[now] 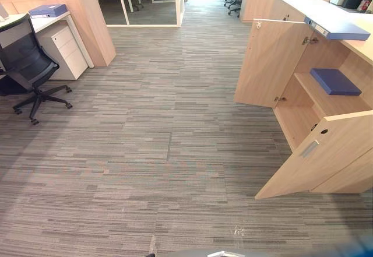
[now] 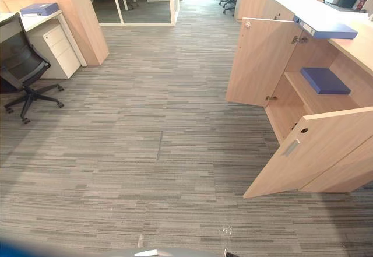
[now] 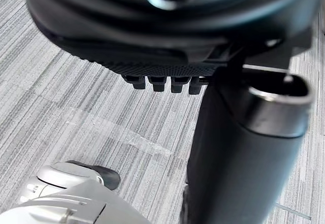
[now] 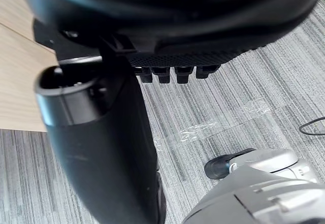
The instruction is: Walk over to the cabinet, pick up the folder, carry it to the office cabinet, place the folder inside the office cabinet, then close the office cabinet door
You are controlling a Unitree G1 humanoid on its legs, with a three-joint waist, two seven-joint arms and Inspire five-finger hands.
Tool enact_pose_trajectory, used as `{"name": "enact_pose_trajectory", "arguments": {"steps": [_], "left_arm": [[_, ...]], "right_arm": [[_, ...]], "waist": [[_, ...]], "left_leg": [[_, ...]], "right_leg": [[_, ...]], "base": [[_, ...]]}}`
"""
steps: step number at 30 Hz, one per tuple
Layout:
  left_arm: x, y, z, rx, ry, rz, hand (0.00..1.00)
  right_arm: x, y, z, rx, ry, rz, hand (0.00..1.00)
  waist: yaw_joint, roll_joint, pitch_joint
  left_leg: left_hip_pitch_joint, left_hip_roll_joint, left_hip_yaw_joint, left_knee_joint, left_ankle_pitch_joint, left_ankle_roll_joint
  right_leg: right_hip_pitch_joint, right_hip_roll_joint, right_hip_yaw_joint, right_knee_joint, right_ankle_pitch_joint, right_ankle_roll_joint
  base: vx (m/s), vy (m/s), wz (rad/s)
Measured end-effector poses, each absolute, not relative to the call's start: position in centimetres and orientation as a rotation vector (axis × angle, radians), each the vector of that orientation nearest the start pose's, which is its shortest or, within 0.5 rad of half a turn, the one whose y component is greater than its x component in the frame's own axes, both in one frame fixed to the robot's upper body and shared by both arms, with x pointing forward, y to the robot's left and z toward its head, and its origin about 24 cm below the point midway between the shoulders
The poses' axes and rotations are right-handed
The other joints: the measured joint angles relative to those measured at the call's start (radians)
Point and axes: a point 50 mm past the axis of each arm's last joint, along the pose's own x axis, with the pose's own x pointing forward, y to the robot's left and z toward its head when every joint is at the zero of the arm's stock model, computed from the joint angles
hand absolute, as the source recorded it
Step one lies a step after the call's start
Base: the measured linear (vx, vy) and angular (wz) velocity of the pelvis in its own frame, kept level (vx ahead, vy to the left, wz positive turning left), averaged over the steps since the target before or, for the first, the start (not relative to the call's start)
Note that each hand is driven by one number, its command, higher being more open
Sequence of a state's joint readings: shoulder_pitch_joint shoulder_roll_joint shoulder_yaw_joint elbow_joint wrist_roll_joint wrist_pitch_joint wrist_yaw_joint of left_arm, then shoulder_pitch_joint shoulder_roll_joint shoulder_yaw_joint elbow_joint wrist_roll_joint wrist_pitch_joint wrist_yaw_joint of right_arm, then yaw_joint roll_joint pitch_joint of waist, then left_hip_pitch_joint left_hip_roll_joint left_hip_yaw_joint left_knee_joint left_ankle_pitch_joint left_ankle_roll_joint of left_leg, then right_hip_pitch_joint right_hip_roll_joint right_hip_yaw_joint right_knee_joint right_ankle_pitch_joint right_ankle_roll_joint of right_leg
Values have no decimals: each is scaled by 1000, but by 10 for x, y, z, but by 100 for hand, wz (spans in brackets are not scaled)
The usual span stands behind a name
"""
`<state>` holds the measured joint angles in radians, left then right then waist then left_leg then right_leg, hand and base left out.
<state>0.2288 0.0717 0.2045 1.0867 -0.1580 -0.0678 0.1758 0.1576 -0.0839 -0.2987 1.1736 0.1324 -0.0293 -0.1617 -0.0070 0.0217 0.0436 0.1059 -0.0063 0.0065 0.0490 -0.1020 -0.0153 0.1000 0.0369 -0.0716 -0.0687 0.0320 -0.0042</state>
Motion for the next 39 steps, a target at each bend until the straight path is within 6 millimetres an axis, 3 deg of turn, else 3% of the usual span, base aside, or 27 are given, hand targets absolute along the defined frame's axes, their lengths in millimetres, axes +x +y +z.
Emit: {"name": "enact_pose_trajectory", "arguments": {"steps": [10,15,17,18,19,20,22,23,26,27,29,31,33,34,35,36,37,38,39], "left_arm": [[35,213,-167,-149,1162,532,100],[39,216,-166,-157,1146,562,100],[46,218,-165,-166,1122,596,100],[49,218,-164,-200,1098,632,100],[50,218,-163,-218,1085,652,100],[51,218,-163,-235,1073,670,100],[57,216,-160,-283,1031,717,100],[57,216,-159,-282,1022,721,100],[63,216,-156,-256,978,712,100],[63,216,-156,-250,981,713,100],[62,214,-157,-242,994,719,100],[57,209,-160,-220,1028,709,100],[48,206,-163,-212,1076,720,100],[34,204,-166,-210,1127,731,100],[18,210,-167,-194,1174,752,100],[13,213,-167,-178,1186,772,100],[7,217,-166,-166,1195,823,100],[4,224,-164,-147,1198,856,100],[5,225,-164,-143,1193,862,100]], "right_arm": [[54,-219,-169,116,1203,-563,100],[70,-220,-164,-5,1154,-502,100],[80,-216,-163,-12,1129,-473,100],[85,-216,-161,-8,1107,-456,100],[87,-216,-161,-4,1098,-453,100],[89,-215,-160,0,1089,-452,100],[89,-220,-158,-16,1074,-457,100],[88,-219,-158,-19,1078,-457,100],[88,-220,-158,-7,1080,-479,100],[89,-220,-158,-3,1082,-489,100],[90,-223,-158,-13,1083,-498,100],[90,-229,-157,-32,1096,-506,100],[89,-232,-158,-48,1118,-518,100],[87,-233,-159,-52,1132,-525,100],[79,-225,-163,-33,1166,-520,100],[79,-218,-165,-16,1179,-511,100],[81,-206,-167,25,1188,-497,100],[81,-193,-169,79,1194,-494,100],[80,-191,-170,100,1200,-503,100]], "waist": [[-1,-2,24],[0,-13,58],[3,-18,98],[11,-15,124],[15,-15,132],[17,-12,143],[29,5,170],[32,5,172],[38,-7,167],[43,-8,169],[46,-1,170],[51,26,169],[58,50,171],[59,53,162],[66,15,131],[69,-15,97],[71,-46,66],[71,-72,54],[71,-80,52]], "left_leg": [[21,0,4,-16,3,-6],[3,7,12,22,-10,-21],[-51,25,22,155,-67,-44],[-112,53,48,312,-114,-73],[-155,67,65,405,-122,-82],[-204,85,79,516,-122,-82],[-355,162,114,852,-90,-47],[-379,173,123,880,-97,-40],[-471,178,125,753,-103,-41],[-484,172,122,609,-88,-44],[-489,174,100,338,-9,-67],[-487,195,34,63,88,-114],[-488,224,6,15,97,-119],[-473,225,12,33,100,-119],[-480,177,53,116,216,-120],[-489,149,69,147,233,-112],[-480,94,76,185,227,-67],[-443,43,118,216,181,-14],[-414,20,136,224,155,4]], "right_leg": [[19,1,0,-19,2,7],[17,6,9,-16,6,7],[23,17,9,-15,0,0],[23,24,-33,5,-33,-44],[22,26,-42,16,-37,-50],[24,32,-44,28,-44,-59],[45,54,-37,78,-74,-84],[45,50,-34,89,-84,-87],[46,11,-24,100,-110,-64],[43,-12,-14,101,-123,-51],[47,-41,-3,104,-149,-28],[76,-51,13,116,-203,9],[132,-65,38,129,-265,48],[175,-101,52,139,-310,73],[198,-182,68,159,-344,91],[174,-219,78,190,-340,97],[122,-287,88,290,-317,103],[93,-349,90,409,-270,82],[76,-376,96,482,-237,62]], "base": [[-4,21,-1],[-18,12,-4],[-74,-8,-8],[-81,-11,-16],[-72,-18,-16],[-32,-33,-15],[26,-45,-22],[96,-38,-17],[139,15,-7],[301,162,-11],[292,178,-6],[361,273,-8],[480,394,-33],[596,498,-56],[610,488,-71],[534,387,-85],[570,384,-69],[596,405,-55],[608,416,-33]]}}
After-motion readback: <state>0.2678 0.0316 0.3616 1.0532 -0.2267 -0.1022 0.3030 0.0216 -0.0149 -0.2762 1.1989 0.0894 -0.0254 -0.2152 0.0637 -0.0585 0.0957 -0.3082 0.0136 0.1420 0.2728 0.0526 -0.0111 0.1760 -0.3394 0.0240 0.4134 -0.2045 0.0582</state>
